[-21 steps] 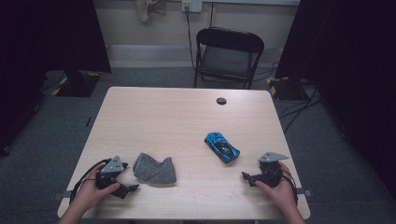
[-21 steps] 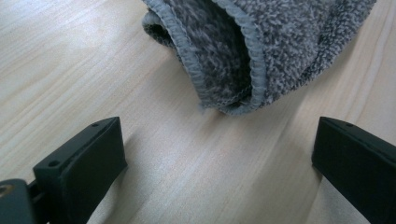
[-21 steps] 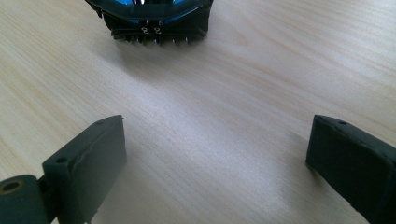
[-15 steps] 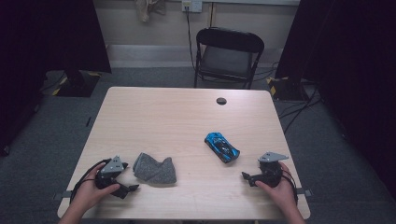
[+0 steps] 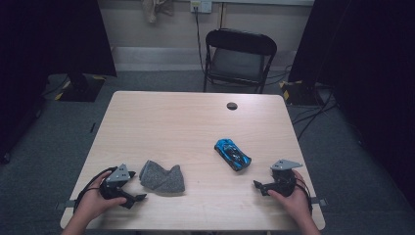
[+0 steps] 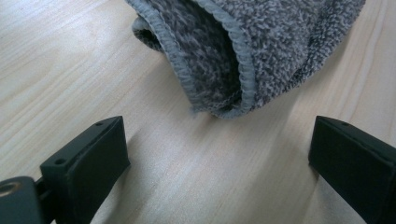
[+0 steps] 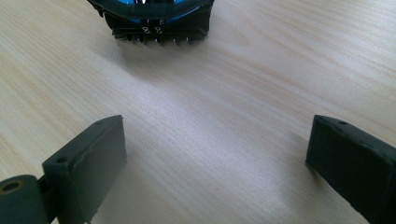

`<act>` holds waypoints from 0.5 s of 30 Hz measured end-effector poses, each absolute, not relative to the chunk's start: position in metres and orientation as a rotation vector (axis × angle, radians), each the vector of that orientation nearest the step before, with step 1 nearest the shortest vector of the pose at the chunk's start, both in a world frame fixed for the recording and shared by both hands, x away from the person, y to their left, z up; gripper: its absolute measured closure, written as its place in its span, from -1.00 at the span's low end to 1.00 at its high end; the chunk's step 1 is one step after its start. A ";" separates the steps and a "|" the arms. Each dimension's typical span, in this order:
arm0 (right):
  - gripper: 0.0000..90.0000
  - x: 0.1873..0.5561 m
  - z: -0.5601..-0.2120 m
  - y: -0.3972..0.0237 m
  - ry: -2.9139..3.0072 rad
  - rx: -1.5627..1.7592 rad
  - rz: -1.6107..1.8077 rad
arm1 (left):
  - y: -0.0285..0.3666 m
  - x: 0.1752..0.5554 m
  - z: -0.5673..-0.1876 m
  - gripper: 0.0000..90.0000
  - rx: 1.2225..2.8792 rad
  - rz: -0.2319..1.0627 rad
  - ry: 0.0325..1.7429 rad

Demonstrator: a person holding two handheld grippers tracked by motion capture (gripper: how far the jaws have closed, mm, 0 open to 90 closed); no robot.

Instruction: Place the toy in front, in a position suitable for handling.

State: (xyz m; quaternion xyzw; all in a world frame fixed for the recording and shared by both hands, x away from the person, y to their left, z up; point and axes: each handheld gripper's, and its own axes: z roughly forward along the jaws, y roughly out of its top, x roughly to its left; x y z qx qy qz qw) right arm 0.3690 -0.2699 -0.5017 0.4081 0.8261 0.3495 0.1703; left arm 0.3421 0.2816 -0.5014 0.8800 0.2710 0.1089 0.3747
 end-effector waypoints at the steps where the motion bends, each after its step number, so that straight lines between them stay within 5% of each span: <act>1: -0.91 0.369 -0.502 -0.270 2.347 1.160 0.993 | 0.282 0.342 -0.501 -0.91 2.253 0.279 0.694; 7: -0.91 0.369 -0.502 -0.270 2.346 1.159 0.993 | 0.282 0.341 -0.501 -0.88 2.243 0.285 0.702; 10: -0.91 0.369 -0.502 -0.270 2.346 1.159 0.993 | 0.287 0.342 -0.497 -0.59 2.211 0.262 0.745; 15: -0.91 0.369 -0.502 -0.270 2.347 1.160 0.993 | 0.288 0.340 -0.488 -0.61 2.180 0.264 0.692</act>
